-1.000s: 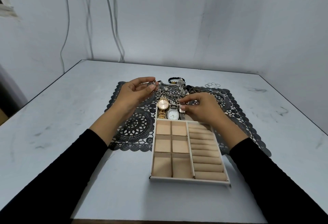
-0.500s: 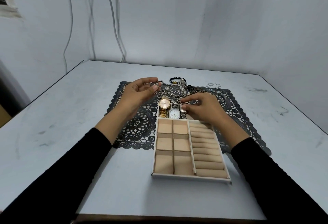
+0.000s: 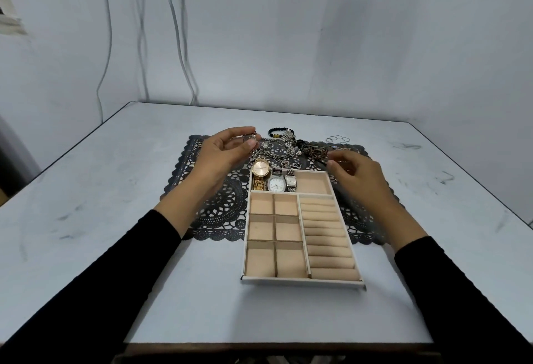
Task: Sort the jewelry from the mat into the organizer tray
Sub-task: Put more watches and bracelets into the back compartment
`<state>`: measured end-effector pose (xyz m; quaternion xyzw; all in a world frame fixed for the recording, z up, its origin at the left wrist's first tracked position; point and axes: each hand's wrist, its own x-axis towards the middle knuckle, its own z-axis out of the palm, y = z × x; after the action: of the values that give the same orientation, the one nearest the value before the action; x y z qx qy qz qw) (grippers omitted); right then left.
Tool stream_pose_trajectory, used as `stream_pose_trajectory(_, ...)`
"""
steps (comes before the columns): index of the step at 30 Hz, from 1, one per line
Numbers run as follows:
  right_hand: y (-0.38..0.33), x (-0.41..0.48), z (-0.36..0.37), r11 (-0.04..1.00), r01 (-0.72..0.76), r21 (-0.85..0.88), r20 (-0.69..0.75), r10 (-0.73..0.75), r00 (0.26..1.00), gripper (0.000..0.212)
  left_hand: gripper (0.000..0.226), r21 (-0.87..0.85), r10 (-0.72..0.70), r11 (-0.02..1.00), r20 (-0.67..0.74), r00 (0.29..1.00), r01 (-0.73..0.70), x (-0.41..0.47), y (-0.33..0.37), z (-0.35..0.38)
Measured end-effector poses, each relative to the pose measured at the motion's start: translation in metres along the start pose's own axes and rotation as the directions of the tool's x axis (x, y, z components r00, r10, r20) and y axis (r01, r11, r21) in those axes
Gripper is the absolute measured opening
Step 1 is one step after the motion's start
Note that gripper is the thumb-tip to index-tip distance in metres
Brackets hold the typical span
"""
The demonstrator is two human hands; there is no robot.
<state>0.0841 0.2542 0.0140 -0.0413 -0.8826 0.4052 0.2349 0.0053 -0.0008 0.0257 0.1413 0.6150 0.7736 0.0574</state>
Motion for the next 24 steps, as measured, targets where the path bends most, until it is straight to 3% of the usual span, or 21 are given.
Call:
stream_pose_trajectory(5,0.019,-0.008,-0.009,0.976,0.050,-0.212,0.032,-0.044,0.999,0.032,0.026,0.014,0.030,0.999,0.028,0.999,-0.030,-0.001,-0.001,0.005)
stream_pose_trajectory(13,0.033,-0.024,-0.015,0.909,0.030,-0.415,0.118,0.022,0.993,0.042,0.028,0.020,0.023,1.000,0.067,0.997,-0.024,-0.008,-0.003,0.026)
stream_pose_trajectory(24,0.036,-0.028,-0.015,0.891,0.016,-0.454,0.153,0.060,0.986,0.041,0.020,0.127,-0.094,0.990,0.218,0.972,0.067,-0.013,-0.012,0.063)
